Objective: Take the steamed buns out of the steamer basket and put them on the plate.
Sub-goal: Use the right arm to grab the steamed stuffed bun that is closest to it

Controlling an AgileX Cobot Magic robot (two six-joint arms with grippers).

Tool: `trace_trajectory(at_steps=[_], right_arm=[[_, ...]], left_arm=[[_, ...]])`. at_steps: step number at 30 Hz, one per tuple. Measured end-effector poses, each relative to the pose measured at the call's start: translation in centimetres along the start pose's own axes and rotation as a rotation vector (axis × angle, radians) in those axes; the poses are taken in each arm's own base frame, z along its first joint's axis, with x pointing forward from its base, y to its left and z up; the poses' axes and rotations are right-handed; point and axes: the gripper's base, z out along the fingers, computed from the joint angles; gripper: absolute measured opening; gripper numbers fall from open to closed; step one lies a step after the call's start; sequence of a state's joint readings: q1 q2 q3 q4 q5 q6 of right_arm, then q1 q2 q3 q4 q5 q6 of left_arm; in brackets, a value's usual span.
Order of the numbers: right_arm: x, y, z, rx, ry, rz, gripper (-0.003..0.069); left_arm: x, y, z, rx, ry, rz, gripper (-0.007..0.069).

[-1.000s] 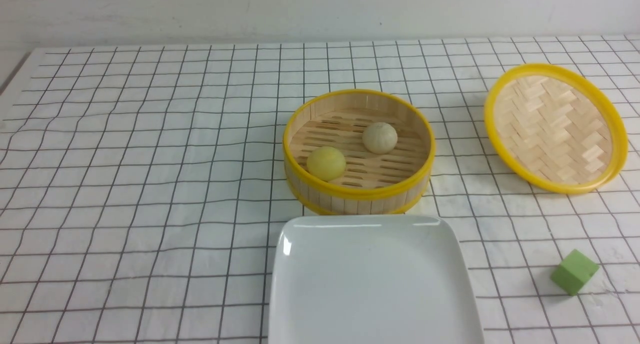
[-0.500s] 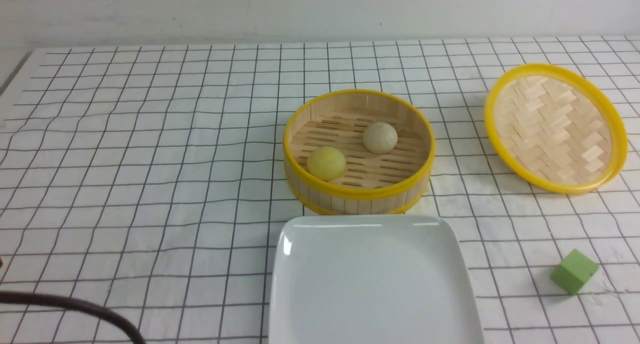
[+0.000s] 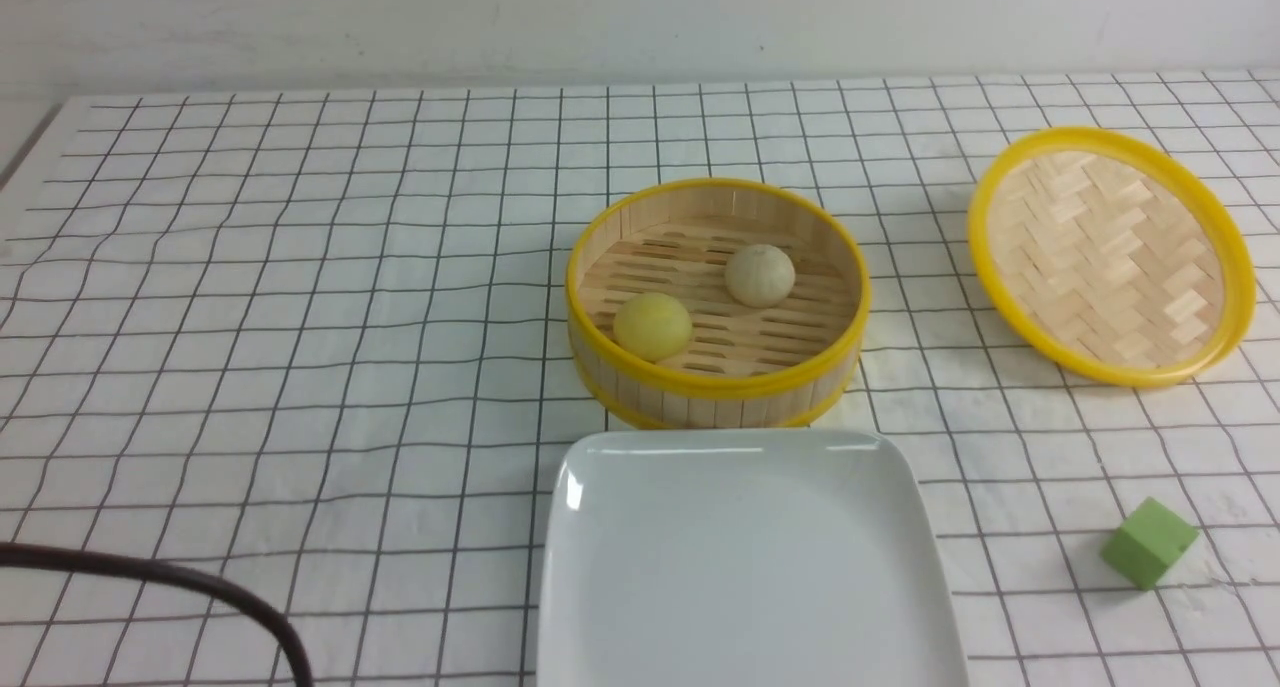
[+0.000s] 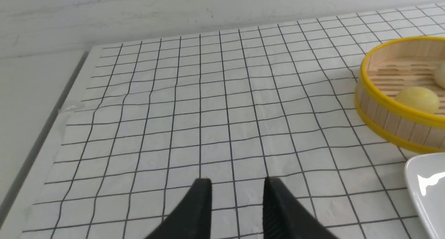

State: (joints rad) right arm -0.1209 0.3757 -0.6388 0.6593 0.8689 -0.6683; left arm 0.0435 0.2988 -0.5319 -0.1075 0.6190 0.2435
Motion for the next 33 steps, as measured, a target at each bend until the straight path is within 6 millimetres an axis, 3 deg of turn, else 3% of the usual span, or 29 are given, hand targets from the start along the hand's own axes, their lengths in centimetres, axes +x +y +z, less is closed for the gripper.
trace_trajectory(at_steps=[5,8,14,16,19,26,27,28,33], right_arm=[[-3.6,-1.5,1.5,-0.026,0.056,0.008,0.0243],[-6.5,-2.7,3.2,-0.065,0.094,0.009,0.0243],[-9.5,-4.6,6.6,-0.145,0.169,0.042,0.0243],[-10.5,-5.6,8.8,-0.196,0.223,0.042,0.0243],[-11.6,-6.7,11.9,-0.255,0.259,0.039,0.0243],[-13.2,-7.7,19.5,-0.366,0.361,-0.008,0.0243],[-12.8,-7.9,21.4,-0.382,0.403,-0.021,0.0243],[-12.8,-7.9,21.7,-0.385,0.410,-0.028,0.0243],[-11.4,-7.8,28.3,-0.436,0.503,-0.059,0.0243]], left_arm=[[-0.3,0.2,1.4,0.007,0.072,-0.027,0.0241],[-1.4,0.4,2.9,0.015,0.138,-0.063,0.0241],[-4.1,0.9,4.4,0.035,0.211,-0.048,0.0241],[-5.8,0.9,5.1,0.069,0.229,-0.062,0.0241],[-6.6,0.5,6.4,0.136,0.268,-0.072,0.0241],[-6.3,-0.6,9.4,0.297,0.328,-0.020,0.0241],[-6.3,-0.7,9.7,0.318,0.324,-0.008,0.0241],[-6.3,-0.8,9.8,0.325,0.323,-0.011,0.0241],[-6.2,-1.1,10.7,0.376,0.320,0.028,0.0241]])
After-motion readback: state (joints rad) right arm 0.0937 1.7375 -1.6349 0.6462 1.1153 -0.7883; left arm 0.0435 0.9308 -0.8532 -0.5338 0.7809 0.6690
